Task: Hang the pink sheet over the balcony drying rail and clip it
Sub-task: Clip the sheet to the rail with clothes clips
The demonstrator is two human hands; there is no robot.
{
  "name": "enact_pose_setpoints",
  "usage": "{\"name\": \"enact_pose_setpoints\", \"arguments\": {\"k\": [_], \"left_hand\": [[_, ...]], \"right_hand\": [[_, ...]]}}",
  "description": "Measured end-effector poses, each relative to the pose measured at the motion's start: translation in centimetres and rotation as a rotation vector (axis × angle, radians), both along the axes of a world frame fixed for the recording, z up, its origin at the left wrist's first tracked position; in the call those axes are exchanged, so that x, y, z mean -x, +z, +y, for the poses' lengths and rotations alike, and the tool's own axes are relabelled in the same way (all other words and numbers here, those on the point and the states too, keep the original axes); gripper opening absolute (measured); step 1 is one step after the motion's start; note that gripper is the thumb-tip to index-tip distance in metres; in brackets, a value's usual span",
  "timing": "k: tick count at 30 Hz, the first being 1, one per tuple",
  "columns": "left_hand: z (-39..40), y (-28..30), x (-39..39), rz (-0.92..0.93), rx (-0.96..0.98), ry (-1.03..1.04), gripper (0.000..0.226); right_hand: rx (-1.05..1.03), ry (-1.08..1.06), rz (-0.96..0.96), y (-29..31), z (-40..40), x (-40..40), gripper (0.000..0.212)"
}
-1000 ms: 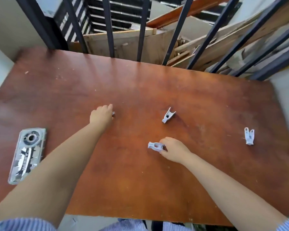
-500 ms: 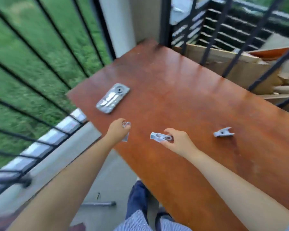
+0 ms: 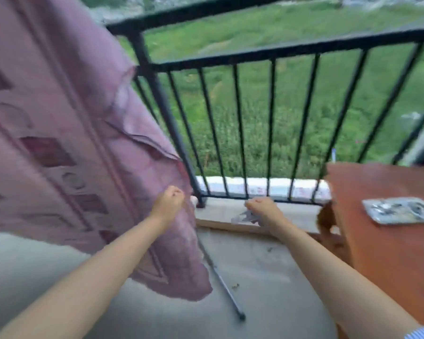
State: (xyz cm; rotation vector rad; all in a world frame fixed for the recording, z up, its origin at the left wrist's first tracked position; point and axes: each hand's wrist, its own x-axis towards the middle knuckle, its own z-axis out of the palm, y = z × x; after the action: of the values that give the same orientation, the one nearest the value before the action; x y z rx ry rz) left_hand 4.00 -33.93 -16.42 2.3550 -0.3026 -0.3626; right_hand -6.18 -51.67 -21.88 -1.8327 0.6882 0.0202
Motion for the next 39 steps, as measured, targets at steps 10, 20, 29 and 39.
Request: {"name": "enact_pose_setpoints", "arguments": {"k": [10,20,29,39], "left_hand": [[5.8,8.9,-8.0,-0.449,-0.093,0.104,0.023],[4.8,8.0,-12.2,-1.329,-0.565,-0.345,0.024],[-0.8,4.6,-11.2,-1.394,-0.699,-0.524,0.038],[-6.3,7.4,-10.8,-1.313,-0.843,-0.653,0.016]], "right_hand": [[0.101,0.165,-0.27,7.6,5.4,-15.1,0.031],[0.892,0.368,-0.179,5.0,6.4,-21.3,0.038],[0.72,0.513,-0.53,3.0,0.2,-21.0,0.014],[0.47,0.656,-0.661,3.3,-4.8,-18.0,0.03]]}}
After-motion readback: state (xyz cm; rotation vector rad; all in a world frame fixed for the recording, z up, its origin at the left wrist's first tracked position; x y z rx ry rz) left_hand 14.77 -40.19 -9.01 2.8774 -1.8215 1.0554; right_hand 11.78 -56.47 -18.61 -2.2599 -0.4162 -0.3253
